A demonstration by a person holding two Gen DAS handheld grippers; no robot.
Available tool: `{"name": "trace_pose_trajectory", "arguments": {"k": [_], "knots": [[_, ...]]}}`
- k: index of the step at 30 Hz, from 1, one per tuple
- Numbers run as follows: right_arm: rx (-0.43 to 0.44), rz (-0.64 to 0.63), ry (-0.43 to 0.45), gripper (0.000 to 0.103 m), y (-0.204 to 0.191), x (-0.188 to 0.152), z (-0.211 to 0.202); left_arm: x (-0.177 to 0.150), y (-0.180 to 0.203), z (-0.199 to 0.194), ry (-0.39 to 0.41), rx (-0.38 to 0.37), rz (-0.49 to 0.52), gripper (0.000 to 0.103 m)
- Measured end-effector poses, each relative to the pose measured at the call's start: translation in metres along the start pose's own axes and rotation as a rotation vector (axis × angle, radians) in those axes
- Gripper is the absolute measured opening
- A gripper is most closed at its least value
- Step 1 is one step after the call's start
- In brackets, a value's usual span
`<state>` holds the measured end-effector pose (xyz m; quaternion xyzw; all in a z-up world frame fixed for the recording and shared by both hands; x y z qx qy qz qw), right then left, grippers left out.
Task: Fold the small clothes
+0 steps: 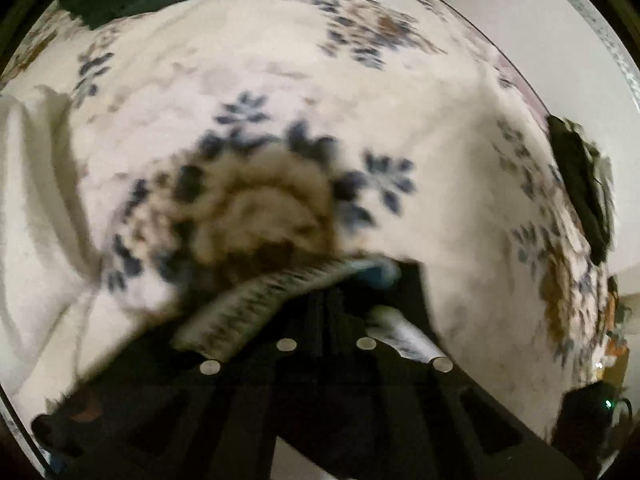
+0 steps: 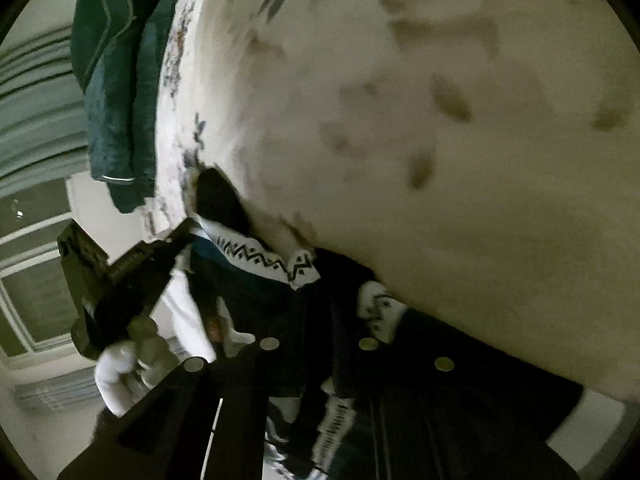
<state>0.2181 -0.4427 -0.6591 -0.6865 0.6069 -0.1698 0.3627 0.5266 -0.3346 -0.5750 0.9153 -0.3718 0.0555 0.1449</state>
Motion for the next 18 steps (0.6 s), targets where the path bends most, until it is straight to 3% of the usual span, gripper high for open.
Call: {"name": "trace_pose_trajectory", "arguments": {"k": [2,5,8,10,12,14,15,16,17,18], "knots": [[-0.024,-0.009,-0.005,0.008,0.000,0.000,0.000,0.002,-0.010,0.000,0.002,0.008,-0.029,0.000],[-0.037,-0.037,-0.060,0.010,-0.006,0.004,0.007,0.000,-0.017,-0.005,-0.003,-0.062,-0.089,0.003],[-0.017,-0.013,-0.084,0.022,-0.010,0.013,0.005,-0.006,-0.020,-0.016,-0.015,-0.059,-0.111,0.003],[-0.027,-0.003,-0.075,0.041,-0.012,0.019,0.000,-0.010,-0.021,-0.030,0.034,-0.050,-0.116,0.003],[-0.035,-0.018,-0.066,0.048,-0.017,0.023,-0.005,-0.023,-0.025,-0.056,0.126,-0.023,-0.108,0.003],[-0.096,-0.069,-0.077,0.053,-0.026,0.023,-0.007,-0.039,-0.032,-0.077,0.185,0.005,-0.134,0.003],[-0.135,-0.099,-0.087,0.065,-0.030,0.022,-0.007,-0.048,-0.037,-0.087,0.217,0.031,-0.152,0.003],[-0.192,-0.140,-0.098,0.073,-0.038,0.019,-0.004,-0.060,-0.044,-0.097,0.246,0.050,-0.174,0.006],[-0.276,-0.209,-0.104,0.075,-0.049,0.014,-0.002,-0.072,-0.050,-0.105,0.268,0.074,-0.202,0.011],[-0.318,-0.255,-0.108,0.075,-0.057,0.009,0.001,-0.082,-0.058,-0.111,0.282,0.089,-0.235,0.035]]}}
Point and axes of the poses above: each gripper's, at about its wrist camera, not at the fingertips, and z roughly the way its jaws point, y to its right, x to its top, the point moved 1 cm from there along z, roughly the way its jaws point, and after that the axes turned 1 degree about -z, right-handed, at the moved point
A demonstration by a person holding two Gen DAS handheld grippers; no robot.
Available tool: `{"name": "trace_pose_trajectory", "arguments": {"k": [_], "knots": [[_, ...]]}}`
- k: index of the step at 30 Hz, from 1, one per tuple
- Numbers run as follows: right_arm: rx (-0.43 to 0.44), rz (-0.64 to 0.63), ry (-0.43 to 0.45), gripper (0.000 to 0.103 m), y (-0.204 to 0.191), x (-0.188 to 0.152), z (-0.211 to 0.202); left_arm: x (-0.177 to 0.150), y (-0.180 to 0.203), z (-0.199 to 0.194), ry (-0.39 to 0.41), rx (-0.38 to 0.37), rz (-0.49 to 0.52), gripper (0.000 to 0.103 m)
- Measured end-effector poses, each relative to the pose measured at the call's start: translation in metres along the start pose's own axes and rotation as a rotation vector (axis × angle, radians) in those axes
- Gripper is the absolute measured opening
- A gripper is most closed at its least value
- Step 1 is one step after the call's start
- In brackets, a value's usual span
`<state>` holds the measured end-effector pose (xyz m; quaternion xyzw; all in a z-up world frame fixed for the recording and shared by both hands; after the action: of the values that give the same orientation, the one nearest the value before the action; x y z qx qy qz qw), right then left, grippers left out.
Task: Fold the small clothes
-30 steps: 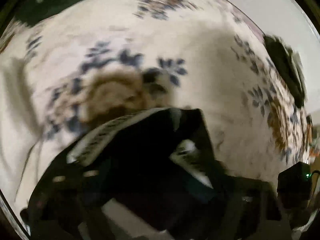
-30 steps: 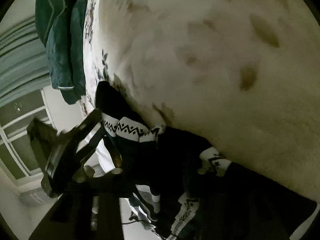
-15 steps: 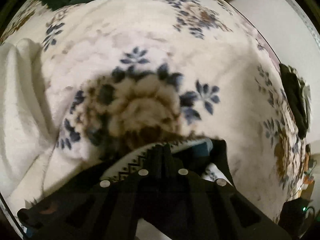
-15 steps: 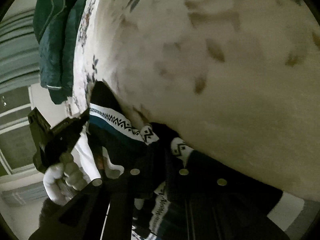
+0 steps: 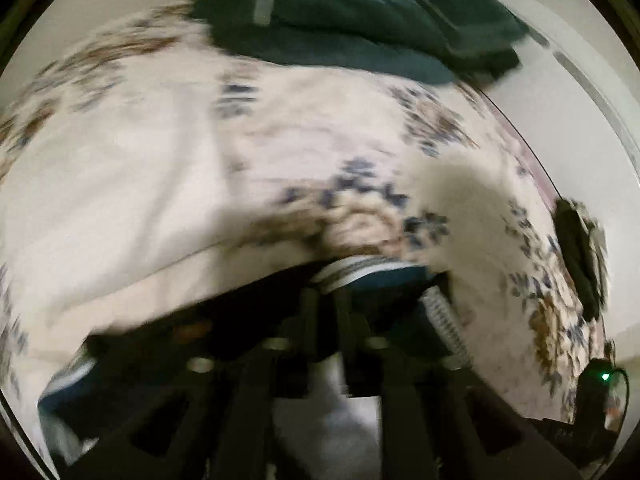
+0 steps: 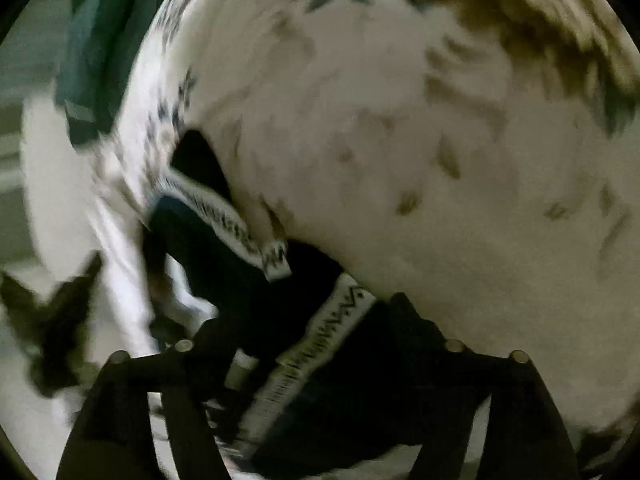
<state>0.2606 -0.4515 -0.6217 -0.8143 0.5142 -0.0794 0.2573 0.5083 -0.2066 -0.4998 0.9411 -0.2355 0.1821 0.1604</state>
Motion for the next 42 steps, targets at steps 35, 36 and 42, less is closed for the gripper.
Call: {"name": "trace_pose_trajectory", "arguments": {"k": [35,36,42], "knots": [[-0.366,-0.891,-0.265,0.083,-0.237,-0.245,0.123,-0.593,-0.299,-0.209,0.093,0.408,-1.473,0.097],[-0.372,-0.897,-0.269,0.083,-0.239,-0.249,0.127,-0.588,-0.297,-0.212,0.120,0.432,-1.467,0.079],[-0.373,-0.954,-0.276,0.083,-0.247,-0.273,0.135,-0.572,-0.303,-0.265,0.263,0.508,-1.402,0.007]]}}
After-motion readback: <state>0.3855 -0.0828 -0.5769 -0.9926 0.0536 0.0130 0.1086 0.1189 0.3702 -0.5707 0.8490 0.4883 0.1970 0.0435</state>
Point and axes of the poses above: each gripper's, at about its wrist camera, not at the fingertips, and z roughly the way its jaws point, y to its right, x to its top, the point moved 1 cm from there along z, roughly the way its jaws point, and after that the axes turned 1 degree about -z, right-handed, at the moved point
